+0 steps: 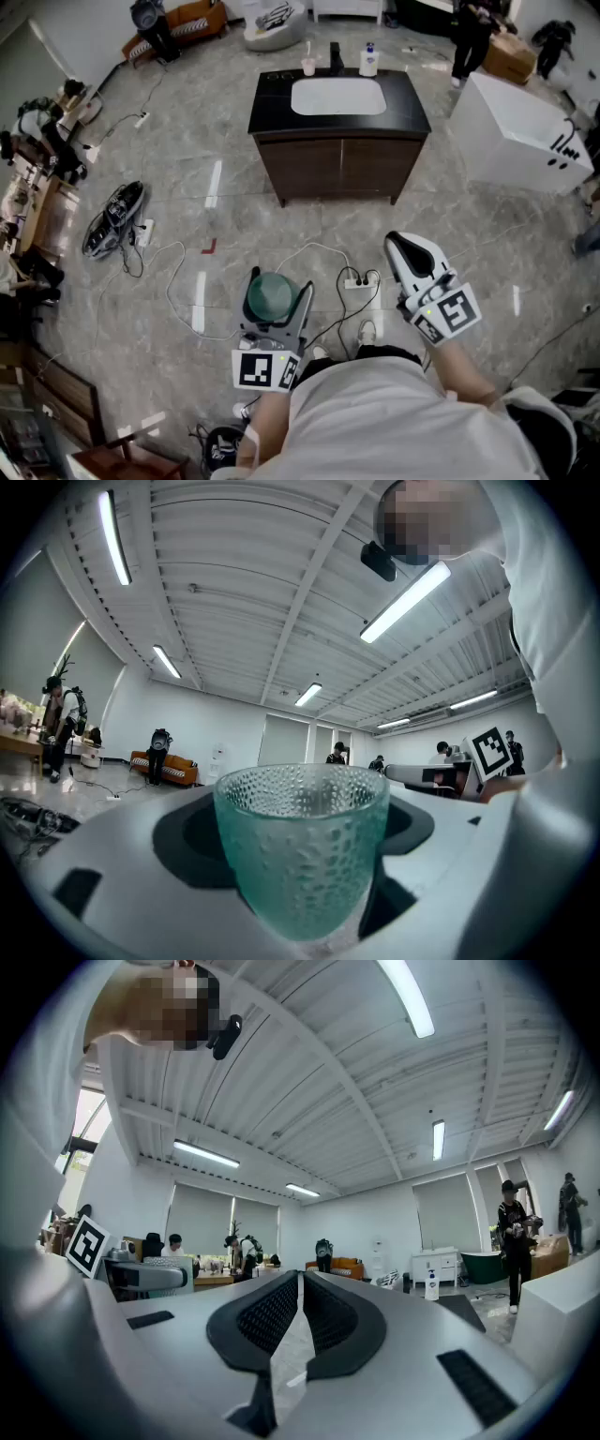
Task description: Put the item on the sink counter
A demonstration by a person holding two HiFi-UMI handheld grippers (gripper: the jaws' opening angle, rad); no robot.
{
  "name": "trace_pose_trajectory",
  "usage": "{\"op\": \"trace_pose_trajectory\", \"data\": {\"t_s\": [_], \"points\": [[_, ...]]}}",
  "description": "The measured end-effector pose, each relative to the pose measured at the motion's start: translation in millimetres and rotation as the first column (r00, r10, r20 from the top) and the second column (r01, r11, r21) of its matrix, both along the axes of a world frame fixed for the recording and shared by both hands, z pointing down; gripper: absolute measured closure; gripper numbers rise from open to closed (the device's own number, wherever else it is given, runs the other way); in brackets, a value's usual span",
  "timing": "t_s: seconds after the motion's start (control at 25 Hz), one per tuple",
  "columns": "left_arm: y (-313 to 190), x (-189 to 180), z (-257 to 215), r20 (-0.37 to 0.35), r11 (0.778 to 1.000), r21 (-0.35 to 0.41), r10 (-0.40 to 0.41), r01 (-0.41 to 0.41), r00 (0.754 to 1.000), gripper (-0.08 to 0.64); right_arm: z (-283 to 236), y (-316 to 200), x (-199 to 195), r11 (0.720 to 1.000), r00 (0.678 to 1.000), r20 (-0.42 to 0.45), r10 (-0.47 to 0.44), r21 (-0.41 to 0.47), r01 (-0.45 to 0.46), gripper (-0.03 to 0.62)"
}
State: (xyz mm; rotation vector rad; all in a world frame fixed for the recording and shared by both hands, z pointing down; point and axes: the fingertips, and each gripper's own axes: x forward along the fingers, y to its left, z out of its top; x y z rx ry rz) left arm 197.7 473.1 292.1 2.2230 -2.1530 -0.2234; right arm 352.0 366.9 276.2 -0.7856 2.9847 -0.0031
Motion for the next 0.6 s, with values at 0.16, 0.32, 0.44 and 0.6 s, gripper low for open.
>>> {"op": "trace_pose_trajectory", "data": {"t_s": [0.16, 0.32, 0.44, 0.6], "points": [[-10, 10, 1, -0.010, 1.000, 0.002, -0.004, 0.004, 1.000, 0.161, -1, -10, 11, 1.000, 1.000, -0.002, -0.004, 0.006, 0.004, 0.546], [-16, 13, 1, -0.008, 1.000, 0.003, -0.009, 0.009, 1.000, 0.161, 3, -17, 15, 1.000, 1.000, -0.010, -0.013, -0.004, 0.013, 0.546], [-21, 13, 3, -0.015, 1.000, 0.000, -0.028, 0.028, 0.999, 0.161, 3, -23, 16, 1.000, 1.000, -0.017, -0.024, -0.001, 0.024, 0.546], [-28, 15, 6, -0.013, 0.999, -0.008, -0.046, 0.045, 0.999, 0.161, 1, -34, 19, 0.999, 0.999, 0.009, -0.041, -0.001, 0.041, 0.545]]}}
